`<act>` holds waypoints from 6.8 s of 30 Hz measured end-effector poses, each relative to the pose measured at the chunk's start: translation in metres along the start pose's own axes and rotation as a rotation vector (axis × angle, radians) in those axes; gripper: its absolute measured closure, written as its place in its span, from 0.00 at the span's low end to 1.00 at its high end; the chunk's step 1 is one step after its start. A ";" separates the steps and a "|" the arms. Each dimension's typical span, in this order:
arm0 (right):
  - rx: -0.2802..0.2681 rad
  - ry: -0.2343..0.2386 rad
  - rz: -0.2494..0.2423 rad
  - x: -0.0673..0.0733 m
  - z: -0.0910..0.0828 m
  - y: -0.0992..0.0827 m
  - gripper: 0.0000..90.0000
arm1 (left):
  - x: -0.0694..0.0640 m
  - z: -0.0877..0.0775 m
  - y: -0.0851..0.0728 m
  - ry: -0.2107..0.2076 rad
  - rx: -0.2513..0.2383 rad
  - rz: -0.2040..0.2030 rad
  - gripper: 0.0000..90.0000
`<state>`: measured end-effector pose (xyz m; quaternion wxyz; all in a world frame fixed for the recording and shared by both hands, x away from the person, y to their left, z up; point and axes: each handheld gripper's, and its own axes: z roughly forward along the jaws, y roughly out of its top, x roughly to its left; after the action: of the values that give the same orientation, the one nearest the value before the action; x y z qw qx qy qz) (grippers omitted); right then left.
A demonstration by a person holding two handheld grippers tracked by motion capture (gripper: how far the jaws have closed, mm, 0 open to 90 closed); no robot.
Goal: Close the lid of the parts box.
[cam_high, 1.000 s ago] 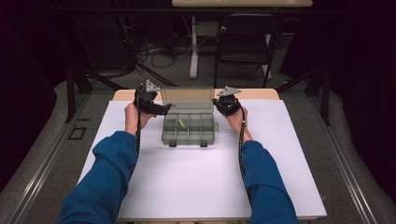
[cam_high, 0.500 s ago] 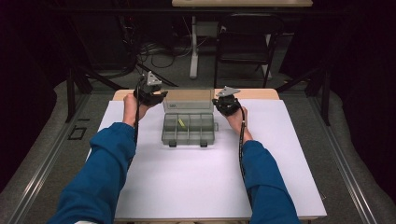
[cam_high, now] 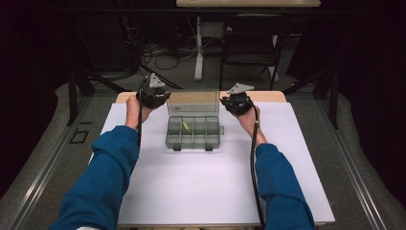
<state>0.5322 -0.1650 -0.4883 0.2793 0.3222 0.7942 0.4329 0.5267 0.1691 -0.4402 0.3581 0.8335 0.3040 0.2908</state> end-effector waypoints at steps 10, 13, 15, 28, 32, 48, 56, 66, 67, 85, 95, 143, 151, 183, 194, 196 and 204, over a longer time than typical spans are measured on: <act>0.008 0.055 -0.031 0.005 -0.018 0.014 0.77 | 0.000 0.000 0.000 -0.003 0.002 -0.001 0.81; 0.008 0.061 -0.027 0.006 -0.017 0.021 0.76 | 0.000 0.000 0.000 -0.002 0.004 0.000 0.81; 0.008 0.058 -0.025 0.007 -0.014 0.026 0.75 | 0.000 -0.001 0.000 -0.002 0.005 0.000 0.81; 0.016 0.043 0.025 0.009 -0.008 0.039 0.83 | 0.000 -0.004 -0.002 -0.028 -0.002 -0.017 0.82; 0.014 0.038 0.024 0.012 -0.011 0.038 0.83 | -0.002 -0.008 -0.005 -0.036 -0.007 -0.016 0.83; 0.008 0.024 -0.032 0.029 -0.028 0.029 0.85 | -0.015 -0.024 -0.018 -0.049 -0.035 0.009 0.83; 0.000 0.014 -0.054 0.035 -0.033 0.025 0.85 | -0.019 -0.028 -0.021 -0.061 -0.037 0.012 0.81; 0.003 0.009 -0.061 0.037 -0.034 0.025 0.85 | -0.016 -0.049 -0.008 -0.107 -0.105 -0.017 0.60; 0.002 0.011 -0.062 0.037 -0.034 0.025 0.85 | -0.014 -0.052 -0.006 -0.114 -0.120 -0.027 0.66; -0.001 0.014 -0.064 0.036 -0.039 0.023 0.85 | -0.015 -0.030 0.016 -0.086 0.011 -0.069 1.00; -0.017 0.090 -0.040 0.037 -0.059 0.029 0.58 | -0.022 -0.031 0.008 -0.108 0.018 -0.066 1.00; 0.111 0.182 -0.043 0.089 -0.032 -0.025 1.00 | -0.075 -0.014 -0.071 -0.189 0.075 -0.017 1.00; 0.135 0.191 -0.041 0.090 -0.028 -0.035 1.00 | -0.079 -0.008 -0.077 -0.185 0.085 -0.016 1.00; 0.163 0.273 -0.018 0.104 -0.049 -0.033 0.40 | -0.094 -0.042 -0.084 -0.194 0.142 -0.010 0.23; 0.176 0.309 -0.052 0.125 -0.072 -0.036 0.17 | -0.111 -0.066 -0.104 -0.195 0.164 0.014 0.11; 0.173 0.320 -0.054 0.129 -0.077 -0.037 0.15 | -0.114 -0.071 -0.108 -0.187 0.165 0.020 0.09; 0.172 0.337 -0.062 0.140 -0.092 -0.043 0.10 | -0.124 -0.084 -0.124 -0.183 0.177 0.015 0.04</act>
<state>0.3648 -0.1237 -0.5054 0.1270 0.2432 0.8735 0.4022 0.3510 0.1853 -0.5213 0.3071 0.8872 0.2882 0.1885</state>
